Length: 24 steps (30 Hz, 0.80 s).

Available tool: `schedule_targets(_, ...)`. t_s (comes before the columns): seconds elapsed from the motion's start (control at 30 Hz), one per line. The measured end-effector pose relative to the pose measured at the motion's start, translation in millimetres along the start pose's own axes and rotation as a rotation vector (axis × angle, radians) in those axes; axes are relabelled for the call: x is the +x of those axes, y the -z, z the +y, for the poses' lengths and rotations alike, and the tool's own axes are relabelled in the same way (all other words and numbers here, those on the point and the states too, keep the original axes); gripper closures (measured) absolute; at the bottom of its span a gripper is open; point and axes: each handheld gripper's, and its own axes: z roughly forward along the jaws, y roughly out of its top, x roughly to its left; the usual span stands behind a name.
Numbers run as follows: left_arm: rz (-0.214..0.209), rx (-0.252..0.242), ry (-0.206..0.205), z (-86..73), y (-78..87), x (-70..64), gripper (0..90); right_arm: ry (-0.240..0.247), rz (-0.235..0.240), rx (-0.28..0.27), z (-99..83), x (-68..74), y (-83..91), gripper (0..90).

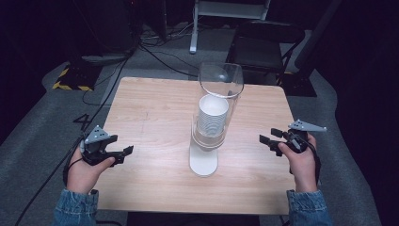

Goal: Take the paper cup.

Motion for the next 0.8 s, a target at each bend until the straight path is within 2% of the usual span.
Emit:
schedule_targets(0.2,0.004,0.001,0.000,0.4,0.6,-1.2,22.7,0.014,0.005,-0.004,1.9,5.4,4.1,30.5)
schedule_targets(0.37,0.010,-0.003,-0.001,-0.4,3.0,-0.3,22.5,0.033,0.009,-0.002,4.6,10.3,1.8,29.4)
schedule_targets(0.53,0.002,0.004,-0.009,-1.3,2.7,-1.6,22.2,0.027,0.009,-0.001,4.9,10.4,0.3,28.9)
schedule_targets(0.8,-0.001,0.002,-0.015,-1.7,3.6,-1.6,21.9,0.044,0.027,0.008,6.5,17.0,-4.3,27.9)
